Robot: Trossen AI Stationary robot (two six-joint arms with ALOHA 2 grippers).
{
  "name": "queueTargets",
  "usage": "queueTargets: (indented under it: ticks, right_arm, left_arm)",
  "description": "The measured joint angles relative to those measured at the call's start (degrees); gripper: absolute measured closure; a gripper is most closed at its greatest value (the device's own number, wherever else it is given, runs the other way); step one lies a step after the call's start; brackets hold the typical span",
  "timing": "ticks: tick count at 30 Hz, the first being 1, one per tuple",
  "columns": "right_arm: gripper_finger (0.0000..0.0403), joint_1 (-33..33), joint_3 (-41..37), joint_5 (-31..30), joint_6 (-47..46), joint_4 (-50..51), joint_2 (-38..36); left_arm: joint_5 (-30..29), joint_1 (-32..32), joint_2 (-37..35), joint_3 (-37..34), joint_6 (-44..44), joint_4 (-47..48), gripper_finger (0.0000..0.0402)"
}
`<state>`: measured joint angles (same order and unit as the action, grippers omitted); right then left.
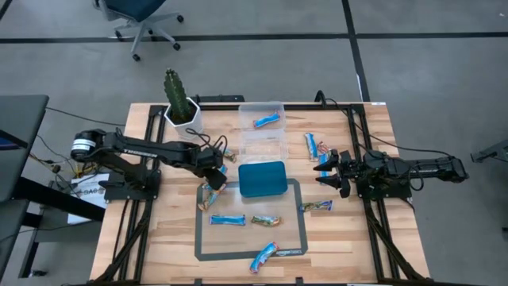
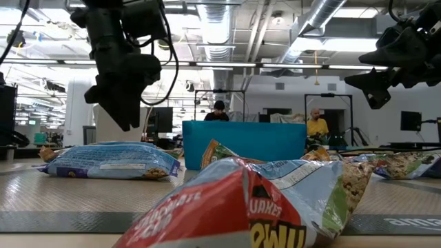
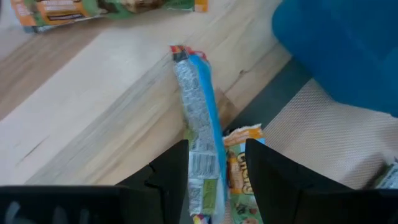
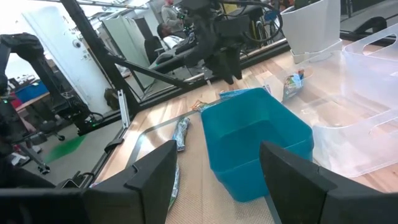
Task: Pick and place Granola Bars by type
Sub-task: Put the red granola bar into the top transparent bin
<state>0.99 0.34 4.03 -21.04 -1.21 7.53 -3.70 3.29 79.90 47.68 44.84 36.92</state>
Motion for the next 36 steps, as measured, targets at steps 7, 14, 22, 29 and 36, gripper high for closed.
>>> queueTargets:
  ticks: [7,14,22,29,36]
  right_arm:
    - [0.0182,-0.02,0.0,0.0,0.0,0.0,-0.02]
    - [0.0182,-0.01,0.0,0.0,0.0,0.0,-0.01]
    - [0.0182,0.0,0.0,0.0,0.0,0.0,0.0]
    - [0.0182,0.0,0.0,-0.02,0.0,0.0,0.0]
    - [0.0182,-0.02,0.0,-0.05,0.0,0.01,-0.01]
  left_arm:
    - [-0.04,0.0,-0.01,0.0,-0.69,-0.37,0.025]
    - [-0.72,0.0,0.44,0.0,-1.92,-0.33,0.025]
    - [-3.25,0.02,4.78,-0.09,-3.37,-1.96,0.025]
    - [-1.09,0.24,5.21,-0.08,-3.38,-3.25,0.025]
    - [-0.35,0.21,10.17,-0.08,-2.83,-5.28,0.025]
